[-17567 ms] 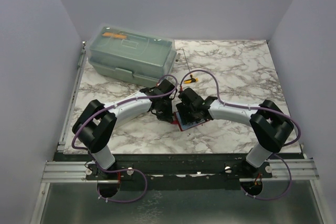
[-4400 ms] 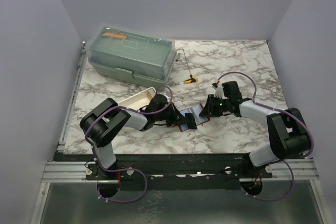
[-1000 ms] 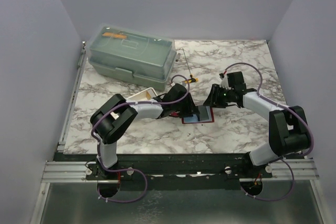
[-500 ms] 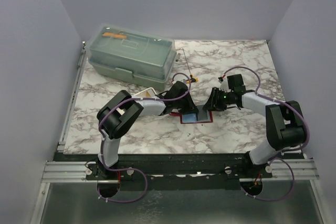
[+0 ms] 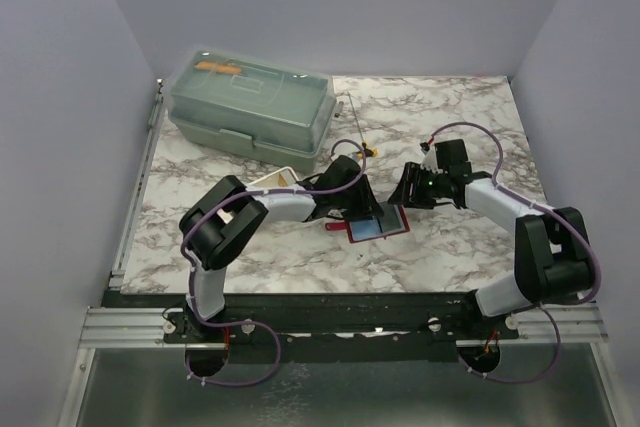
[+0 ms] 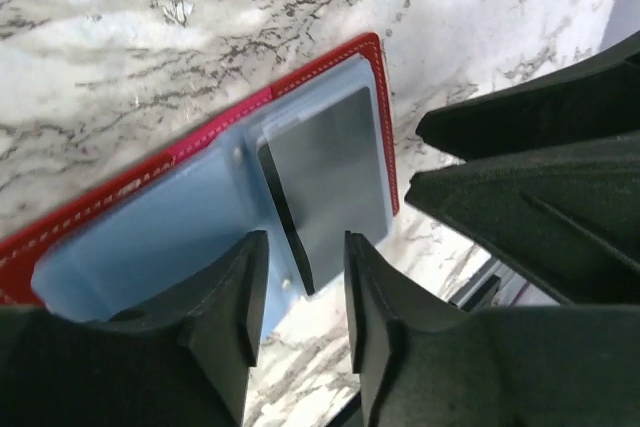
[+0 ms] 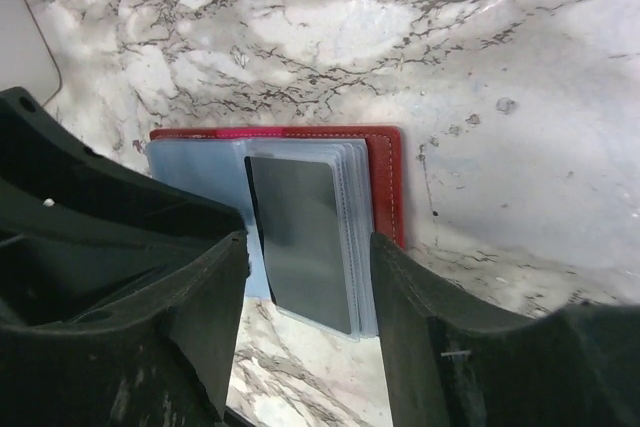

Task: Put the credit cards into the card holder
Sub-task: Insert the credit card into the card holder, then pick up the credit card from the storage box.

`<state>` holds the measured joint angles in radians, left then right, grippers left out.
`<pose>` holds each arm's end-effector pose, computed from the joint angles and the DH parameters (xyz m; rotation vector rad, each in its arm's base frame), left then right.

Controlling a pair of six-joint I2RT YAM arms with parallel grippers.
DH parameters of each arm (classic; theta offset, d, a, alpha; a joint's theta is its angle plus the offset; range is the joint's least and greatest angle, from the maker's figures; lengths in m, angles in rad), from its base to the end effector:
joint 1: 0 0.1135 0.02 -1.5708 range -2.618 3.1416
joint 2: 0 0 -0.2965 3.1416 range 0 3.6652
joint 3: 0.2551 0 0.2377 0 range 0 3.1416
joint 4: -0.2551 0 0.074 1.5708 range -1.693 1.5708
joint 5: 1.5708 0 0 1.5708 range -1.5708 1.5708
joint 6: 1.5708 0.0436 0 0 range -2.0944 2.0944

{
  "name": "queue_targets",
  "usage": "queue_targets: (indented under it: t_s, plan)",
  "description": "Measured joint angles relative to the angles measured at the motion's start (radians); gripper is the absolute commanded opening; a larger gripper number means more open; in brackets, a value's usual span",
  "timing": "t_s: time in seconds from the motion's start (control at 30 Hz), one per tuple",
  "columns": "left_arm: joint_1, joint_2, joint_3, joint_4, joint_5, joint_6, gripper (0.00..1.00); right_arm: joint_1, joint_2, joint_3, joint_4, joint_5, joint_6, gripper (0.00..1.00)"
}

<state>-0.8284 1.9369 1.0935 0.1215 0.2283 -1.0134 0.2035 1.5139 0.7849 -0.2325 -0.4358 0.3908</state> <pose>0.2708 -0.3097 0.1815 -0.1052 2.5808 -1.1071 0.2701 0.0745 0.2079 0.0624 2.5819 0.7827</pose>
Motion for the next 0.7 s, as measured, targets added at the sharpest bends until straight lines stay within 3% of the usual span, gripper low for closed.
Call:
queue_targets:
  t_s: [0.03,0.13,0.17,0.4,0.57,0.7]
  plan:
    - [0.001,-0.008,-0.004,0.000,0.001,0.001,0.53,0.000,-0.013,0.000,-0.008,0.009,-0.003,0.59]
    - [0.009,-0.081,-0.040,-0.031,0.008,0.006,0.85,0.000,-0.043,0.000,-0.027,0.032,-0.018,0.59]
    - [0.012,-0.109,-0.049,-0.048,0.009,0.006,0.90,0.000,-0.049,0.000,-0.031,0.034,-0.023,0.59]
    - [0.090,-0.392,-0.101,-0.219,-0.008,0.068,0.96,0.000,-0.056,-0.001,-0.033,0.030,-0.045,0.59]
    - [0.304,-0.663,-0.188,-0.316,-0.011,0.115,0.99,0.000,-0.060,-0.007,-0.031,0.012,-0.053,0.60]
    - [0.445,-0.728,-0.214,-0.368,0.007,0.145,0.99,0.000,-0.073,-0.020,-0.030,-0.007,-0.053,0.60]
